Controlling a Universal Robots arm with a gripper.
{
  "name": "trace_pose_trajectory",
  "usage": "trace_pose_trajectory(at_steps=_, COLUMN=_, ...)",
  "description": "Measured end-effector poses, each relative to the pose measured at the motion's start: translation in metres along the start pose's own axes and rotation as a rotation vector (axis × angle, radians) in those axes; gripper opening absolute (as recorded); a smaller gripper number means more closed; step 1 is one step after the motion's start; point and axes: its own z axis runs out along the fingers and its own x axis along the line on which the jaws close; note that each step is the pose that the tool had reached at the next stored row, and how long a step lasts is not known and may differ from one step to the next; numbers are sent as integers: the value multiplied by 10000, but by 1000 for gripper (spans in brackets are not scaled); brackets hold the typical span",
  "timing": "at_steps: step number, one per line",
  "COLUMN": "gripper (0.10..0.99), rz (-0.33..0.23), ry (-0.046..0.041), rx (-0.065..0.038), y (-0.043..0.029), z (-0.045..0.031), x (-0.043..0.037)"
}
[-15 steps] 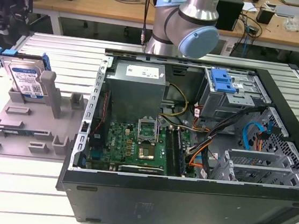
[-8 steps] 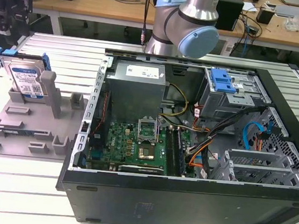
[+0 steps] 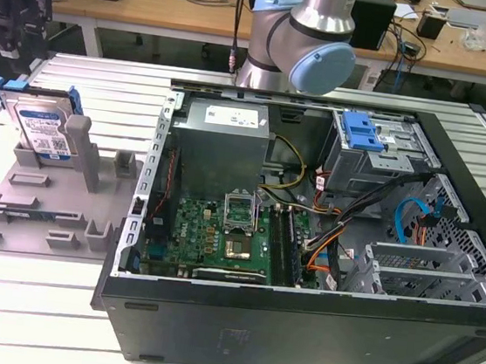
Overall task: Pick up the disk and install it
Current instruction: 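Pick up the disk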
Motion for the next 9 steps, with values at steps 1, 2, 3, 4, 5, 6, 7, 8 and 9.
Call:
trace_pose_trajectory(at_steps=1, gripper=498, rz=-232, ry=6, rx=3, y=0, z=1, x=0)
trace_pose_trajectory(at_steps=2, gripper=498, rz=-423, ry=10, rx=5, y=0, z=1, x=0)
trace_pose_trajectory(at_steps=3, gripper=498, rz=-608, ry=15, rx=8, y=0, z=2, x=0)
trace_pose_trajectory(at_steps=4, gripper=498, rz=-836, ry=22, rx=13, y=1, z=3, x=-1)
trace_pose_trajectory(at_steps=5, gripper=498, rz=-973, ry=26, rx=18, y=11, z=6, x=-1)
trace_pose_trajectory(at_steps=6, gripper=498, rz=-995, ry=29, rx=16, y=41, z=9, x=4)
trace_pose_trajectory(at_steps=7, gripper=498, rz=-995, ry=29, rx=17, y=52, z=11, x=5)
trace_pose_trajectory(at_steps=8, gripper=498, rz=-998, ry=28, rx=17, y=52, z=12, x=6)
trace_pose_trajectory(at_steps=9, gripper=498, rz=-997, ry=29, rx=16, y=52, z=12, x=6)
